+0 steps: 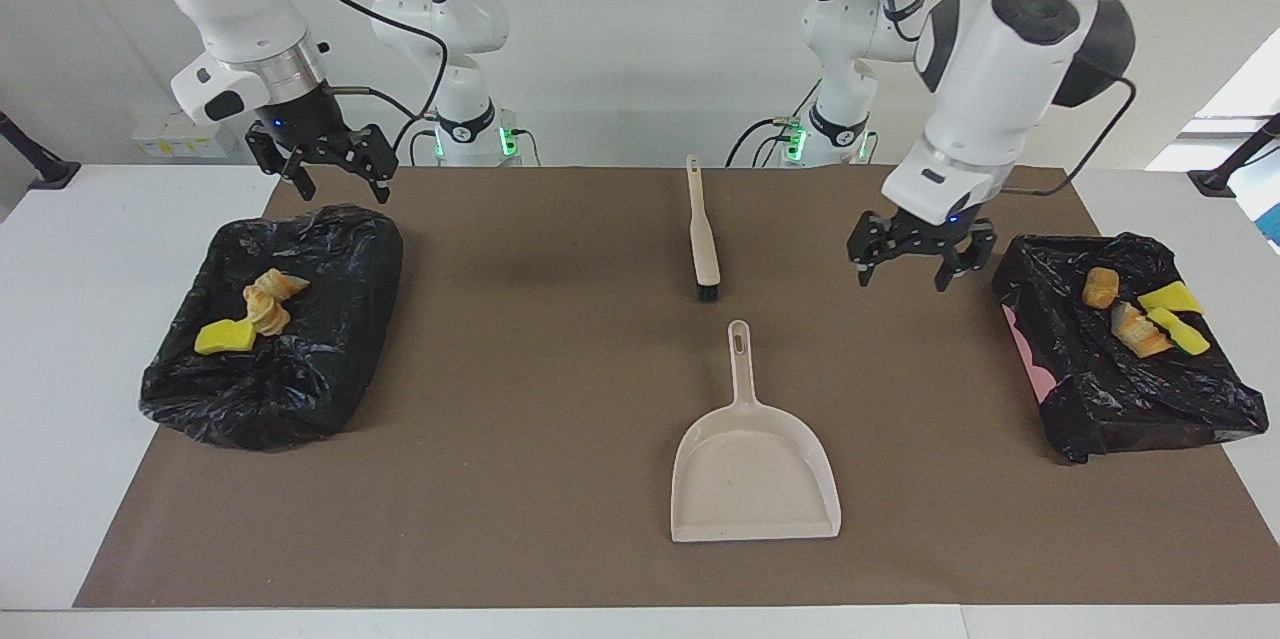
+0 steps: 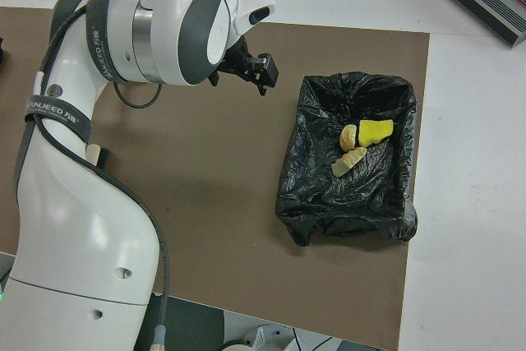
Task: Sweep and dump trash in bin
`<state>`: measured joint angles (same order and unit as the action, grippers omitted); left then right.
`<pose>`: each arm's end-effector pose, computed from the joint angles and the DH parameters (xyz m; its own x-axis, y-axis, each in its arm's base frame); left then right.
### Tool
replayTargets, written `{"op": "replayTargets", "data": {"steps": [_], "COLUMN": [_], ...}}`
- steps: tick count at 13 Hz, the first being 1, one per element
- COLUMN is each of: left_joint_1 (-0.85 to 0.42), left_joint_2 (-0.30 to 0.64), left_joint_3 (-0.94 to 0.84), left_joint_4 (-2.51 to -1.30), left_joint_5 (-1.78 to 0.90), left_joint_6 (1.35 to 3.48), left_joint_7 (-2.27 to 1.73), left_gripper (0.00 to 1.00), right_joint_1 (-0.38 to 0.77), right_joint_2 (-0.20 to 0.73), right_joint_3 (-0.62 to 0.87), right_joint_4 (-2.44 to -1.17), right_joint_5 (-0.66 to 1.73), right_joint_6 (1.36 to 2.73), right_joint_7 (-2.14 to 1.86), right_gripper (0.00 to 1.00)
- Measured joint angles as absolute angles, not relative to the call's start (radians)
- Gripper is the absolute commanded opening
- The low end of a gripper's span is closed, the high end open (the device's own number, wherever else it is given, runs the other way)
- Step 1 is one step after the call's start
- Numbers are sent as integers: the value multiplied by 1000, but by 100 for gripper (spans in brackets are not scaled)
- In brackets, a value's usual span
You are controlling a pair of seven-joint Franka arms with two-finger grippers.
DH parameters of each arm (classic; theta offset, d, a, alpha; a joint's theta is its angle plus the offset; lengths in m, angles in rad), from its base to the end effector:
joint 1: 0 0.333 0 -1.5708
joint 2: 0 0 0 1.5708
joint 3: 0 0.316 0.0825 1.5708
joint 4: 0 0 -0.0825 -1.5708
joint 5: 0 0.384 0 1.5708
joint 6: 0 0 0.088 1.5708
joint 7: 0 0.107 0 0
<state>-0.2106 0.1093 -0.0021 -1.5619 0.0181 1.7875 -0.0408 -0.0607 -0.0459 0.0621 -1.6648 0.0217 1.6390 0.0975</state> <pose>0.5933 -0.1265 0.5857 0.9779 -0.1734 0.1166 -0.1731 -0.9848 -0.0130 0.5456 0.0037 0.6112 0.9951 -0.0974 0.0181 -0.0970 -0.9951 -0.0207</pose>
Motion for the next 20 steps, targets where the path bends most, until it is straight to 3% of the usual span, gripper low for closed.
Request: {"op": "replayTargets", "data": {"steps": [5,8,20], "left_joint_1": [-65,-44,-44], "left_joint_2": [-20,-70,-78], "left_joint_3": [4,4,7], "left_joint_4": [-1562,-1560,-1549], "left_joint_5": [16,13,-20], "left_joint_6": [1628,1543,1512], "left_joint_7": [121,144,143], "left_gripper": [100,100,100], "right_joint_1": [-61,-61,-61], "right_joint_2": [-46,-46,-46], "right_joint_3": [62,62,62], "right_joint_4": [-1665,-1665,-1665], "right_joint_5": [22,22,22], "right_joint_6": [1639,1639,1639], "right_joint_7": [97,97,97], "right_gripper": [100,100,100]}}
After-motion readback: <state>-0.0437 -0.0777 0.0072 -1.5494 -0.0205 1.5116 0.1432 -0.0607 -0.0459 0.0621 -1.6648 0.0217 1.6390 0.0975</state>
